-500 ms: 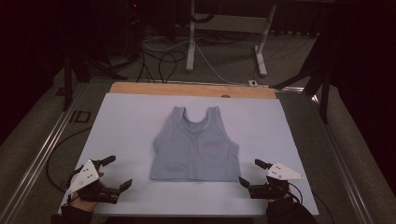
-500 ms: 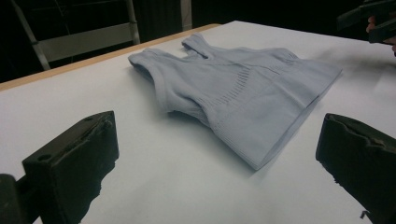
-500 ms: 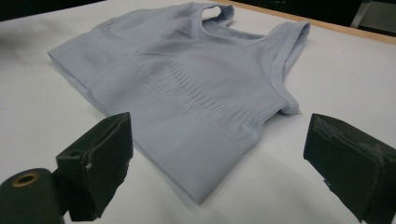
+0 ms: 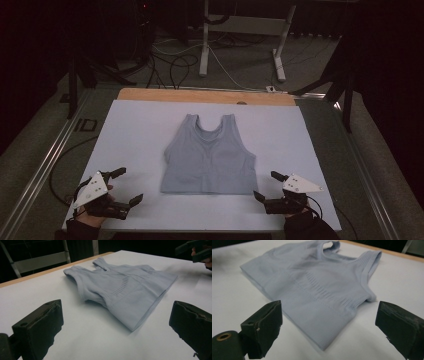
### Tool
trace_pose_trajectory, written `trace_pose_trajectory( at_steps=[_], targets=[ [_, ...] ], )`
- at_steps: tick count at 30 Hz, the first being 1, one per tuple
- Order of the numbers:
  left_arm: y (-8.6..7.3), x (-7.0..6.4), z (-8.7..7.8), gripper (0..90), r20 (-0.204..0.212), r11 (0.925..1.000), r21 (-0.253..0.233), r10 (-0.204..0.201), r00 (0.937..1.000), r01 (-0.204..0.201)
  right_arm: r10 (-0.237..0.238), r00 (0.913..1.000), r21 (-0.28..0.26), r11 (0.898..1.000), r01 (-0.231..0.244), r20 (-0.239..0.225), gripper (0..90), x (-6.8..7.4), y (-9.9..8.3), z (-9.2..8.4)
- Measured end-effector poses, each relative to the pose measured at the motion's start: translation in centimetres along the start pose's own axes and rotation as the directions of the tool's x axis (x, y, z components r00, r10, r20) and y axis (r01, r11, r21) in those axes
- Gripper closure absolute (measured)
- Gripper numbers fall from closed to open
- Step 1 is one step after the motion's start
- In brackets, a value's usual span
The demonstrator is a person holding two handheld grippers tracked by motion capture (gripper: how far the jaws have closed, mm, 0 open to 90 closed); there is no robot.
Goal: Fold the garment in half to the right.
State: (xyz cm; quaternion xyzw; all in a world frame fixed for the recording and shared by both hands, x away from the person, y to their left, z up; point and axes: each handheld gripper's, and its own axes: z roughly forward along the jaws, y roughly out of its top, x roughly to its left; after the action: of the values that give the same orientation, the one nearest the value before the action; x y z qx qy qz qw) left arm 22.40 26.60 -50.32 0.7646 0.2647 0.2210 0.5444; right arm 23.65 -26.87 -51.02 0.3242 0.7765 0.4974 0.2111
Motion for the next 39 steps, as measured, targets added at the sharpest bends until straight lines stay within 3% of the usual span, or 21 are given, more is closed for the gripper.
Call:
trace_pose_trajectory(
  at_steps=[6,12,27,39],
  targets=[
    [0.3,-0.1,0.1,0.0,0.011,1.0000,0.008,0.005,0.9999,-0.005,0.001,1.0000,-0.004,1.000,-0.001,0.009,7.4,0.2,0.4,-0.3],
    [0.9,-0.4,0.4,0.0,0.052,0.9999,0.017,0.003,0.9986,-0.004,0.000,1.0000,0.001,1.000,0.000,-0.001,7.3,0.7,1.2,-0.4],
    [4.2,-0.5,0.6,0.0,0.073,0.9991,0.033,0.023,0.9970,-0.026,-0.054,0.9985,-0.051,0.997,0.054,-0.009,7.4,1.2,5.8,-0.4],
    [5.9,-0.3,1.2,0.0,0.084,0.9988,0.048,0.006,0.9964,-0.010,-0.119,0.9925,-0.080,0.990,0.116,-0.031,7.4,1.2,9.8,1.2]
  ],
)
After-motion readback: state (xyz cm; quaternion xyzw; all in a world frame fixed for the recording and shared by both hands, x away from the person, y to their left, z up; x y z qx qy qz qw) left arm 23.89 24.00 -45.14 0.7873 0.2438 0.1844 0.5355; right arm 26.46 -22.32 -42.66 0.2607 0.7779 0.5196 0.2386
